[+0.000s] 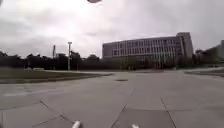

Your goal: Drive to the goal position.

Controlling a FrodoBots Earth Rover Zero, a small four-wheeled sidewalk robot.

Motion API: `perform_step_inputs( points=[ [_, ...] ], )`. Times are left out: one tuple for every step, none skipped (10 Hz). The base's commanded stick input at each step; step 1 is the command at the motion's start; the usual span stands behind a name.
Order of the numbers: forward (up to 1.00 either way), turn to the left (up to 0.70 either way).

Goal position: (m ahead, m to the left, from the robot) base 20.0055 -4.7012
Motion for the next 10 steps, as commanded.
perform_step_inputs(
  points=[
    [0.70,-0.34],
    [0.70,-0.34],
    [0.70,-0.34],
    [0.70,-0.34],
    [0.70,-0.34],
    [0.70,0.00],
    [0.70,0.00],
    [0.70,0.00],
    [0.70,0.00],
    [0.70,0.00]
  ],
)
